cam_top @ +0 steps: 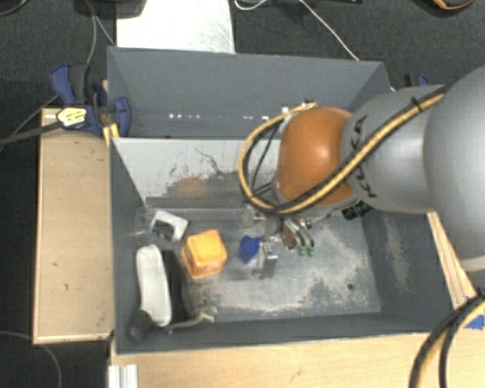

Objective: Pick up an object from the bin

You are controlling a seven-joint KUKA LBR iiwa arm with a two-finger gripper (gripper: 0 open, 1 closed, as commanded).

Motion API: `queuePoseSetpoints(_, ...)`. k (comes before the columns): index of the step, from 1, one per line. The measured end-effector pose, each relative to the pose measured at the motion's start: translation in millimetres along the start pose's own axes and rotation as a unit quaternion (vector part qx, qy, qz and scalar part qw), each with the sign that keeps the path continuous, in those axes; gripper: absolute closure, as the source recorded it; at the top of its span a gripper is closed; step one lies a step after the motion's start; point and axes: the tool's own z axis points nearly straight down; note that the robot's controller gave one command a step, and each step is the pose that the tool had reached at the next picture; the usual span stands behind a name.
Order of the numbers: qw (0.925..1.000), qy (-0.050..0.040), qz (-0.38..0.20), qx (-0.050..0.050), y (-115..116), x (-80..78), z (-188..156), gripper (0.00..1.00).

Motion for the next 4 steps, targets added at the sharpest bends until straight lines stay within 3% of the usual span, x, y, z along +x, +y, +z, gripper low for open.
queuePoseSetpoints(1,0.9670,-0.0082,-0.255,0.003,-1.3,-15.0,22.3,0.00)
queuePoseSetpoints(2,0.9993,-0.0027,0.038,0.000,-5.5,-1.0,25.7,1.00)
queuePoseSetpoints(4,0.9993,-0.0019,0.037,0.000,-5.6,0.0,23.0,1.00)
